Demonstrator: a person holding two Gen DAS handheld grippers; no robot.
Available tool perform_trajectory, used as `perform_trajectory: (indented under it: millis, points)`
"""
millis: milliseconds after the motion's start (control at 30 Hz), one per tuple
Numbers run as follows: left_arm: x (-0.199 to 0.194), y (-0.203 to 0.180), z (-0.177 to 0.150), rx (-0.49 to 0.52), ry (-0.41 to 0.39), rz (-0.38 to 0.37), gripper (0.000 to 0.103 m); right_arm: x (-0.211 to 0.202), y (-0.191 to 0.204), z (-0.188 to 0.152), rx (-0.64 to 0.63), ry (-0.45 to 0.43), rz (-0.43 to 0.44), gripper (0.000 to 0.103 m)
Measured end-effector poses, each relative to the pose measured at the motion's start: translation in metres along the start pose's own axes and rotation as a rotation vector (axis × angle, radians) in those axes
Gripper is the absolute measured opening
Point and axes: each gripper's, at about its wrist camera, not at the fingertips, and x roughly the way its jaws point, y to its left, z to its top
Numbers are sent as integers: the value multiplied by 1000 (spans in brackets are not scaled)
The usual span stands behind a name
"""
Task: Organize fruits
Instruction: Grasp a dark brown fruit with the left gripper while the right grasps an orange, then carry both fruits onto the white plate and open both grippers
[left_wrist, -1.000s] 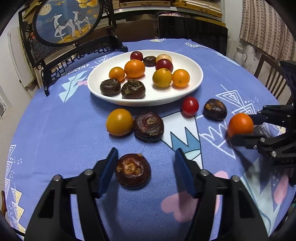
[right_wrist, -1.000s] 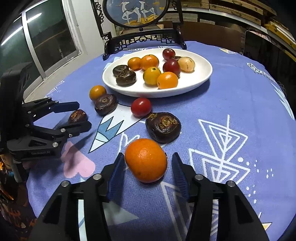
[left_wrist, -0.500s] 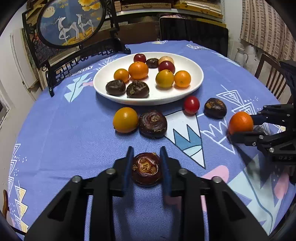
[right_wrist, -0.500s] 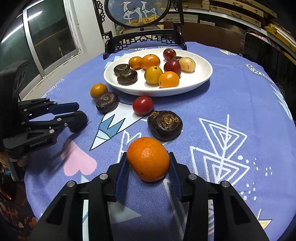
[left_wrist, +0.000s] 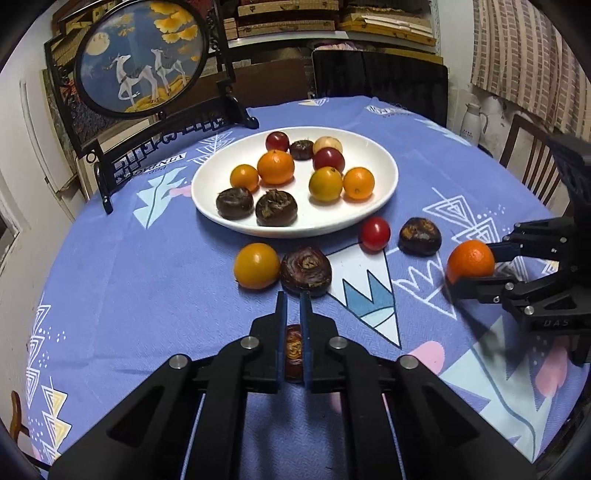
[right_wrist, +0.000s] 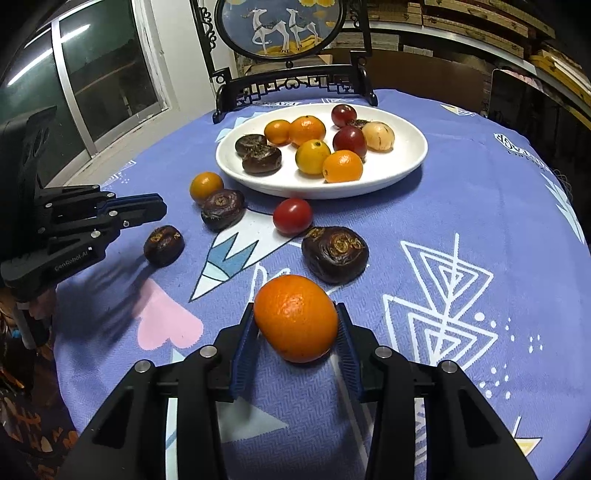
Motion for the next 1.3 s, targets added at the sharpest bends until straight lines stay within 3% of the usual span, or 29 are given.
perform_trajectory:
  millis: [100, 133, 167, 233, 300, 500, 567, 600, 800, 1033, 1167, 1300]
  points:
    - [-1, 9, -5, -22, 9, -35, 7, 2, 0, -1, 3, 7, 3, 42]
    - [2, 12, -10, -26, 26, -44, 11, 3, 0, -1, 4, 10, 3, 42]
    - [4, 13, -13, -29, 41, -46, 19, 3, 0, -1, 4, 12, 5, 42]
    - [9, 15, -20, -36, 66, -39, 62, 2, 0, -1, 1, 8, 6, 42]
    - [10, 17, -24, -43, 54, -28, 69, 1, 1, -1, -3, 7, 11, 42]
    - [21, 11, -17, -54, 74, -80, 69, 5, -1, -2, 0, 20, 26, 42]
    - [32, 4, -16, -34, 120, -96, 45, 4, -1, -2, 4, 17, 31, 42]
    - [35, 2, -17, -31, 131, -91, 40, 4, -2, -2, 5, 15, 32, 42]
    - [20, 5, 1, -16, 60, -66, 40, -3, -1, 6, -7, -4, 36, 42]
    - [5, 20, 92, -20, -110, 72, 40, -31, 4, 79, -80, -153, -14, 42]
    - [27, 32, 135, -64, -133, 151, 40, -29, -3, 132, -52, -256, -46, 42]
    - [70, 44, 156, -103, -76, 185, 40, 2, -18, 165, 2, -249, -40, 42]
